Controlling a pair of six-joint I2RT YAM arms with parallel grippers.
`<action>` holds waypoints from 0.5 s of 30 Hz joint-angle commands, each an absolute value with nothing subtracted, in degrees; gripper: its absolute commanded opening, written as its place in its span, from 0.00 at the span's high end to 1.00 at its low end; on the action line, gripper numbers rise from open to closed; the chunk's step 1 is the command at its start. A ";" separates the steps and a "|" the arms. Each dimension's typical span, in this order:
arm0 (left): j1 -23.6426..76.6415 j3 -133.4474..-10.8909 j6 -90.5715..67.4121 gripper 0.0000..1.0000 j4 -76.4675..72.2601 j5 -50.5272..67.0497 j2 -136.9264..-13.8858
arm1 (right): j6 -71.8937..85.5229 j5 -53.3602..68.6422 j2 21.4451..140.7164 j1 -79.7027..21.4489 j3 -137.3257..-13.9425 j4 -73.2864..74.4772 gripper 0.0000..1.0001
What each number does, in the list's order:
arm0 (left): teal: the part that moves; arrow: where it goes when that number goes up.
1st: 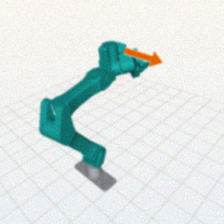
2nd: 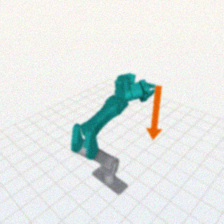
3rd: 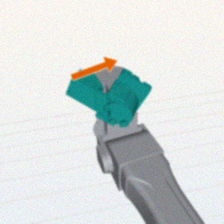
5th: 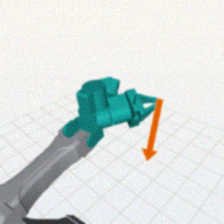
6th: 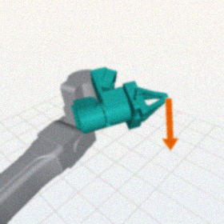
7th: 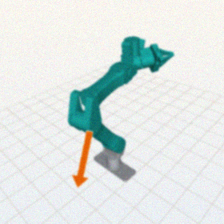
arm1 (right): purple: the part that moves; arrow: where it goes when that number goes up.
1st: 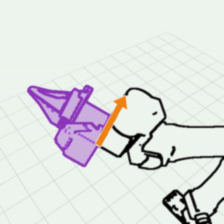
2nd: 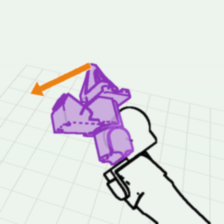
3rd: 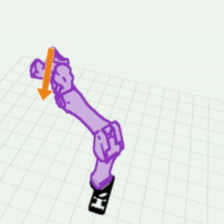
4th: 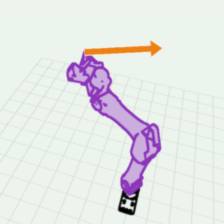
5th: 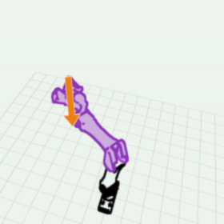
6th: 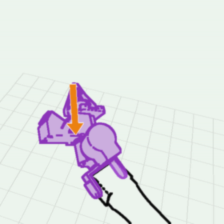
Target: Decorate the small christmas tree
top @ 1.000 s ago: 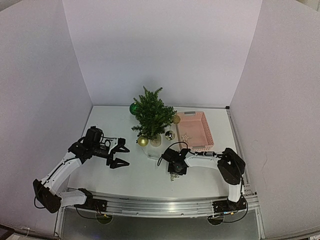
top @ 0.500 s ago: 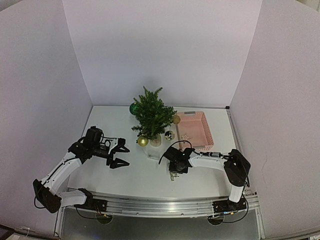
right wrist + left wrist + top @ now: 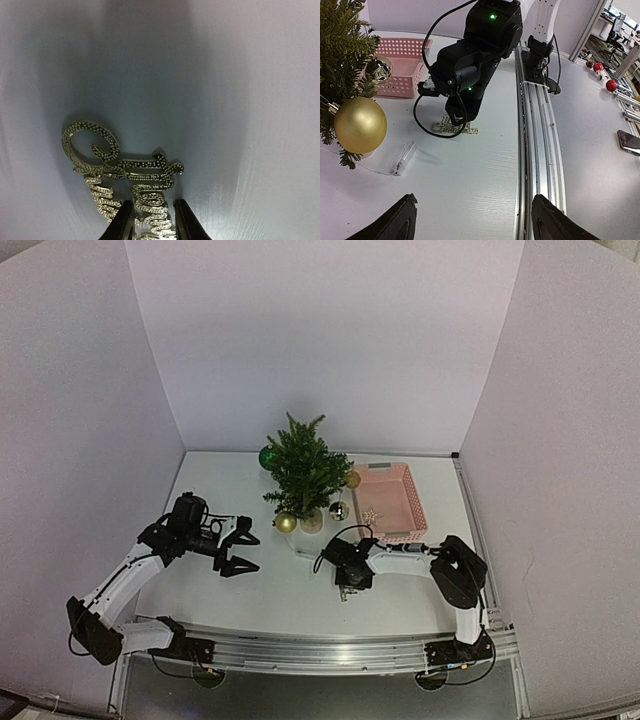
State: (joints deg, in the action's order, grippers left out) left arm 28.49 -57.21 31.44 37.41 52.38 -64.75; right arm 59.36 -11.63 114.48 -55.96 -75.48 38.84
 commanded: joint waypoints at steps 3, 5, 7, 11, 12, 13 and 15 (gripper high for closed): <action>28.57 -57.76 30.83 0.21 35.44 53.57 -64.46 | 58.77 -10.62 118.73 -56.17 -76.80 40.01 0.73; 28.57 -57.60 30.84 0.21 35.42 53.39 -64.28 | 58.65 -10.14 119.17 -56.17 -76.84 40.07 0.73; 28.58 -57.49 30.89 0.21 35.42 53.20 -64.15 | 58.51 -9.92 119.54 -56.15 -76.76 40.08 0.78; 28.57 -57.36 30.99 0.21 35.23 53.10 -64.01 | 58.86 -9.38 120.13 -56.16 -75.69 40.13 0.91; 28.60 -57.33 30.95 0.21 35.24 53.05 -64.03 | 58.85 -9.33 120.05 -56.16 -75.53 40.16 0.93; 28.58 -57.37 30.95 0.21 35.24 53.02 -64.03 | 58.81 -9.42 119.77 -56.12 -75.40 40.16 0.94; 28.59 -57.36 30.92 0.21 35.27 52.97 -64.03 | 58.48 -10.15 118.47 -56.20 -75.41 40.17 0.96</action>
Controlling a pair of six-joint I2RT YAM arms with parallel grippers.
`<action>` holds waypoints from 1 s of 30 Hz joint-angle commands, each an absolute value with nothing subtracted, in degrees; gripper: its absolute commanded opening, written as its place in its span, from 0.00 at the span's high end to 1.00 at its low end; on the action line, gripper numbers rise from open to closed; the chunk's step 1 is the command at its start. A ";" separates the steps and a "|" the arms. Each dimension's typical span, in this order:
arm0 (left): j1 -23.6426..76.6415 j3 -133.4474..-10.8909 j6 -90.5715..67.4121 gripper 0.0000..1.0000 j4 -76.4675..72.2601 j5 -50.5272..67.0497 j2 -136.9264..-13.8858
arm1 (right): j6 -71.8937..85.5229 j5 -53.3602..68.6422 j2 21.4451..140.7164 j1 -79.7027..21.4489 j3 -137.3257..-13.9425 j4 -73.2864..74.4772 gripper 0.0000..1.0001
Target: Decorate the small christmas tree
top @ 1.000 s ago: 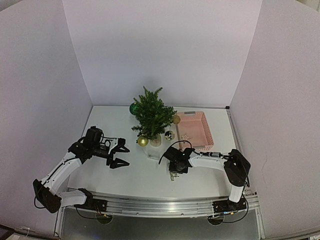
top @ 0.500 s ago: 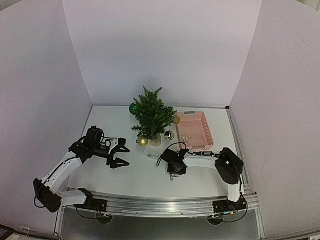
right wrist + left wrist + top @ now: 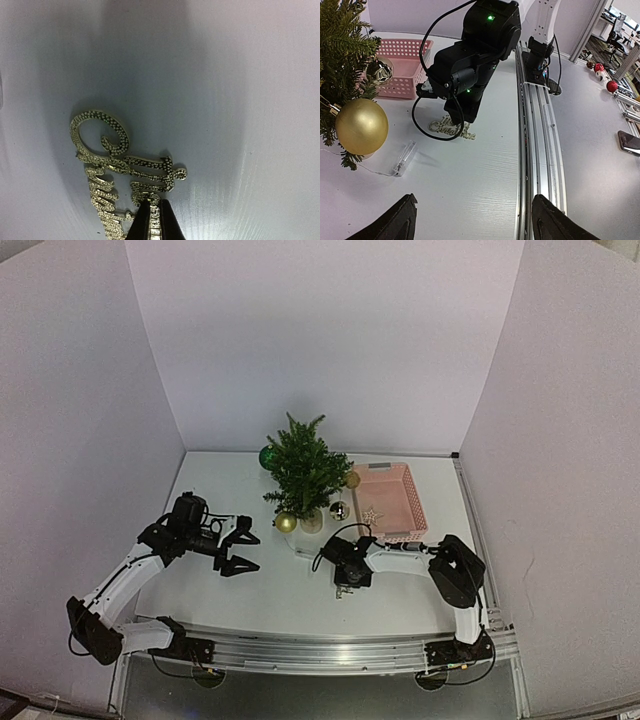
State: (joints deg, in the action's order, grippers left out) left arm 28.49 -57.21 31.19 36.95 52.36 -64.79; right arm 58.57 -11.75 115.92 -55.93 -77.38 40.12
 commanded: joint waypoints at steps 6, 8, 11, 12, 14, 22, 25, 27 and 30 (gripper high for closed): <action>28.57 -57.58 30.97 0.21 35.17 52.94 -64.34 | 56.17 -12.99 114.15 -56.13 -75.82 40.16 1.00; 28.56 -57.65 30.99 0.21 35.16 52.96 -64.43 | 55.59 -13.21 113.29 -56.13 -75.92 40.17 1.00; 28.57 -57.61 30.86 0.21 35.21 52.97 -64.54 | 55.85 -13.91 111.79 -56.11 -75.48 40.07 1.00; 28.56 -57.64 30.85 0.21 35.24 53.00 -64.49 | 55.96 -14.14 111.36 -56.09 -75.32 40.06 1.00; 28.56 -57.57 30.85 0.21 35.29 53.00 -64.34 | 55.92 -14.32 110.53 -56.10 -75.31 40.08 1.00; 28.56 -57.48 30.88 0.21 35.17 53.02 -64.35 | 55.74 -14.95 108.06 -56.08 -75.46 39.99 1.00; 28.56 -57.42 30.77 0.21 35.22 53.06 -64.27 | 56.12 -13.57 108.37 -56.08 -75.69 39.99 1.00; 28.56 -57.42 30.76 0.21 35.36 53.00 -64.13 | 56.69 -12.15 108.60 -56.13 -75.88 39.99 1.00; 28.56 -57.15 30.73 0.21 35.42 52.99 -63.82 | 57.03 -10.27 108.44 -56.13 -75.23 40.02 0.89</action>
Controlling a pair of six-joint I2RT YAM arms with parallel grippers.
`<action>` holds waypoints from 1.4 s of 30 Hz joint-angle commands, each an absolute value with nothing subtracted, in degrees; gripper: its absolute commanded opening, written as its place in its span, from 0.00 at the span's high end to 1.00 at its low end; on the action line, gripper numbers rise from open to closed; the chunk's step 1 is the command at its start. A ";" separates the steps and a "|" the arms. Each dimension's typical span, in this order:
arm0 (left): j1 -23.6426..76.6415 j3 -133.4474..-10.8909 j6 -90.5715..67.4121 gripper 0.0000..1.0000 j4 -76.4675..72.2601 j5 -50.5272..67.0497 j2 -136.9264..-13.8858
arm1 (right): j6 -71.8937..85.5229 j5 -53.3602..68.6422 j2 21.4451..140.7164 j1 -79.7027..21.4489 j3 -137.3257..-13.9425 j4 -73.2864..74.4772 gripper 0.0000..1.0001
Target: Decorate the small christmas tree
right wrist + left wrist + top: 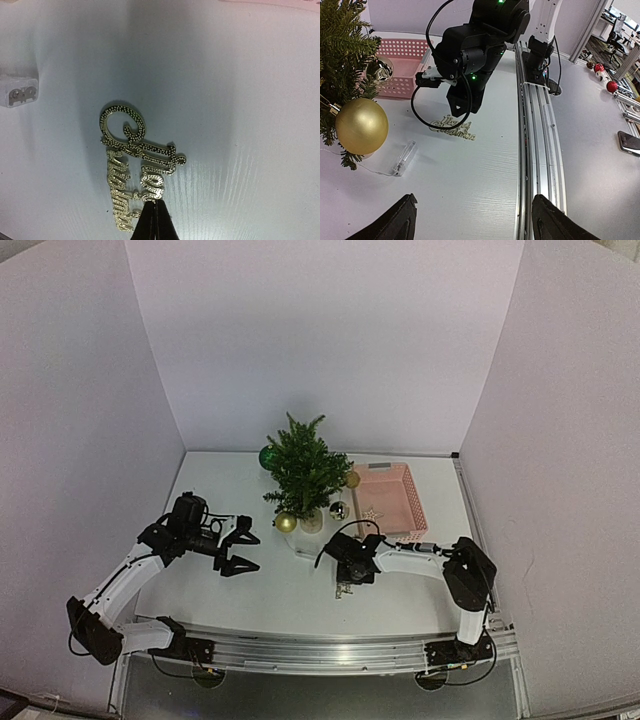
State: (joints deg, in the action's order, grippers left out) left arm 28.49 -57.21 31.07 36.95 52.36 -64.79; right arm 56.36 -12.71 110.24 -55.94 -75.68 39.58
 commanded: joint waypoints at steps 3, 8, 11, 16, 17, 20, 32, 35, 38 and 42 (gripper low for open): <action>28.57 -56.84 30.68 0.21 35.36 53.02 -63.61 | 53.66 -7.67 108.49 -56.17 -74.55 40.01 0.79; 28.61 -56.99 31.06 0.21 35.50 52.98 -63.47 | 35.19 -3.40 107.52 -56.34 -74.53 40.11 0.72; 28.57 -57.17 31.37 0.21 35.90 52.75 -63.49 | 24.99 -1.21 107.21 -55.69 -73.87 40.60 0.67; 28.57 -57.25 30.83 0.21 36.04 52.13 -63.09 | 14.89 1.55 108.76 -54.39 -73.72 42.15 0.64; 28.56 -57.24 30.68 0.20 36.04 51.93 -62.90 | 13.81 1.33 109.15 -54.19 -73.82 42.58 0.63; 28.56 -56.94 30.59 0.20 36.04 51.52 -62.47 | 11.92 1.14 110.84 -53.93 -74.50 43.62 0.63; 28.56 -57.18 31.45 0.20 36.14 51.10 -62.86 | 9.96 -4.21 118.17 -55.20 -79.22 48.14 0.78; 28.56 -57.30 31.38 0.20 36.01 51.12 -63.04 | 10.32 -5.37 119.02 -55.49 -79.33 49.12 0.89; 28.57 -57.29 31.38 0.20 36.08 50.88 -63.00 | 10.80 -5.03 119.45 -56.10 -79.34 49.37 0.98; 28.57 -57.33 31.46 0.20 36.12 50.84 -63.08 | 11.36 -3.93 119.08 -56.86 -79.81 49.47 1.00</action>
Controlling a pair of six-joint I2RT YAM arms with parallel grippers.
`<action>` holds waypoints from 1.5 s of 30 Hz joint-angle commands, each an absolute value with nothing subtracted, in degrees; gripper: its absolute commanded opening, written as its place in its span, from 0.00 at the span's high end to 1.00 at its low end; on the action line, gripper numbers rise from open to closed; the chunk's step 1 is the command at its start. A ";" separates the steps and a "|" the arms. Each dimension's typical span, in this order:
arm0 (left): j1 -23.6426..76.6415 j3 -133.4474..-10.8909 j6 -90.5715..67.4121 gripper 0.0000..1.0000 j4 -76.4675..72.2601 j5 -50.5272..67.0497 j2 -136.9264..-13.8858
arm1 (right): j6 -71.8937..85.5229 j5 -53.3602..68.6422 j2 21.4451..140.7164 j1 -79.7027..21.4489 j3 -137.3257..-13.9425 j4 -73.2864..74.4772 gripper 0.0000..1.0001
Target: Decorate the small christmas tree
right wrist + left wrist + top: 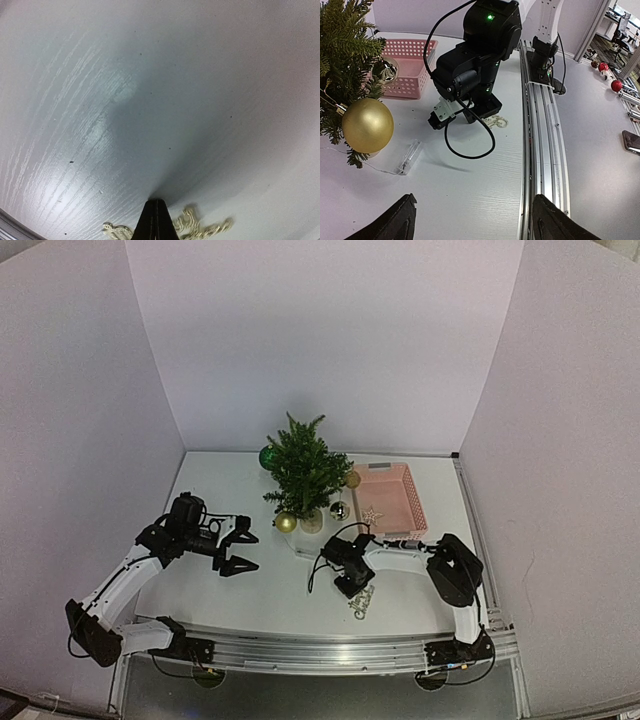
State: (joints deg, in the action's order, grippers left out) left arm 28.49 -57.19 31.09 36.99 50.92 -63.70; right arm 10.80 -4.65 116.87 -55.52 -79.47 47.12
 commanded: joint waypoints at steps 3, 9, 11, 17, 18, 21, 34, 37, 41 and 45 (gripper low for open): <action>28.57 -57.51 31.59 0.20 36.12 50.95 -63.32 | 12.28 -3.73 117.88 -57.04 -80.46 49.44 1.00; 28.57 -57.62 31.65 0.20 36.12 51.21 -63.47 | 15.96 -2.93 114.25 -57.04 -81.81 49.41 1.00; 28.56 -57.51 31.66 0.20 36.13 51.21 -63.38 | 18.04 -3.00 112.15 -57.04 -81.71 49.40 0.99; 28.56 -57.03 31.63 0.20 36.11 51.38 -62.98 | 23.60 -1.19 106.55 -57.49 -78.58 49.90 0.63; 28.56 -56.99 31.59 0.20 36.02 51.41 -63.02 | 24.52 -1.45 105.84 -57.90 -77.59 49.99 0.60; 28.56 -56.95 31.28 0.20 35.70 51.45 -63.03 | 27.07 -2.34 105.13 -59.58 -76.19 51.36 0.52; 28.57 -56.58 30.84 0.20 35.24 51.41 -63.33 | 56.84 -11.95 101.04 -62.13 -70.67 56.69 0.34; 28.56 -56.65 31.08 0.20 35.25 51.65 -63.45 | 58.54 -11.94 100.53 -61.64 -68.37 56.58 0.48; 28.55 -56.51 30.92 0.20 34.63 52.14 -63.69 | 57.45 -9.58 102.60 -60.71 -66.79 54.74 0.54; 28.57 -56.42 30.59 0.20 34.53 51.90 -63.40 | 56.33 -7.36 104.35 -60.26 -66.21 51.74 0.54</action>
State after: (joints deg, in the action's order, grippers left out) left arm 28.49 -56.53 31.05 36.31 50.89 -63.77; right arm 55.41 -9.02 102.85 -60.90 -66.85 54.42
